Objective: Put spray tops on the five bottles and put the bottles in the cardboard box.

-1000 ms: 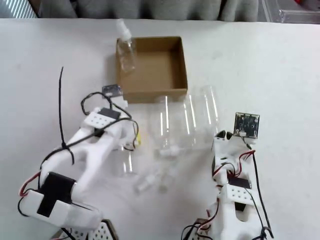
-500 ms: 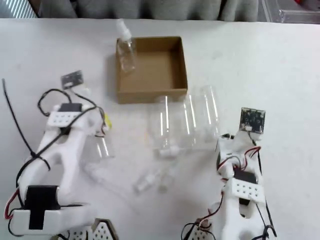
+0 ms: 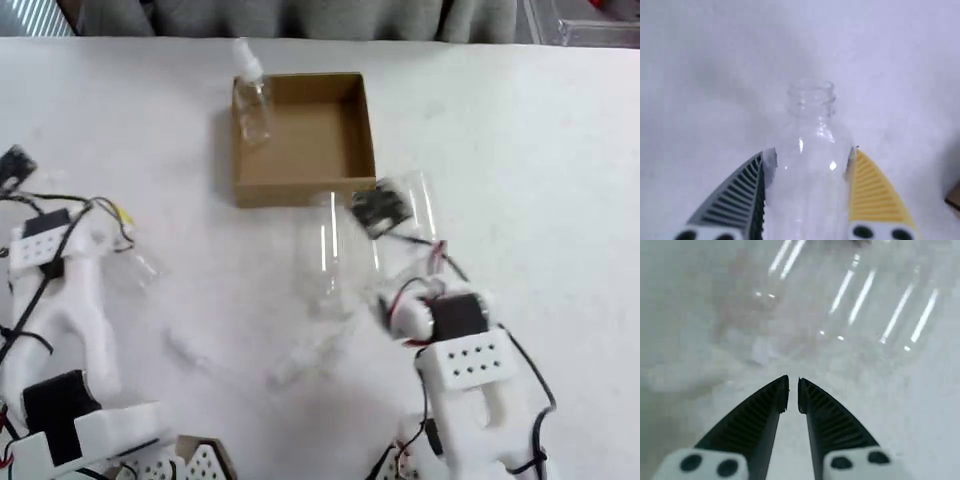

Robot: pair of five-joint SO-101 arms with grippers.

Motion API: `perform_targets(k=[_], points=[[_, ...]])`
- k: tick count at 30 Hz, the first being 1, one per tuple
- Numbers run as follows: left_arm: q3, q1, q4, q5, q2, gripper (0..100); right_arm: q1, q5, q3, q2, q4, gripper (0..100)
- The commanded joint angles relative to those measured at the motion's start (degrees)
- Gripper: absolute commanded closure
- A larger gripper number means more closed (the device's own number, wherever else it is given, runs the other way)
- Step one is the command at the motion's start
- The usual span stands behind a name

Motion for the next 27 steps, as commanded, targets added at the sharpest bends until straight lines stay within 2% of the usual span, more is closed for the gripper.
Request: perform_targets(k=[1,6,10,13,16,19,21,24,27], points=[[-4.4,-4.9,-1.0,0.8,-2.8,97,-13.5,-5.5,-3.1,-0.8,0.6,98.1],[-8.9,-13.1,2.4,0.6,-2.8,97,-26.8,-7.3,-2.1,-0.4,-5.2,98.1],[-11.9,-19.4,5.9,0.1,-2.8,97,-34.9,-7.7,2.5,-0.3,-16.6,98.1],[-12.3,-22.4,5.9,-4.0,-2.9,97,-40.0,-7.7,6.2,-0.3,-24.8,98.0],[-12.7,-23.6,6.1,-6.5,-2.9,97,-42.0,-7.7,7.6,0.0,-29.4,97.8],[-14.1,-24.0,6.4,-10.0,-3.0,97,-42.2,-7.7,6.3,3.6,-30.4,92.1],[-15.9,-24.0,8.0,-11.3,-3.0,97,-42.3,-9.8,3.4,8.8,-30.1,89.1],[-19.8,-24.0,12.5,-11.7,-2.9,97,-42.5,-13.9,-2.4,18.2,-30.0,89.8],[-23.5,-24.0,16.0,-11.8,-2.9,97,-45.1,-15.3,-7.6,27.5,-30.3,88.5]])
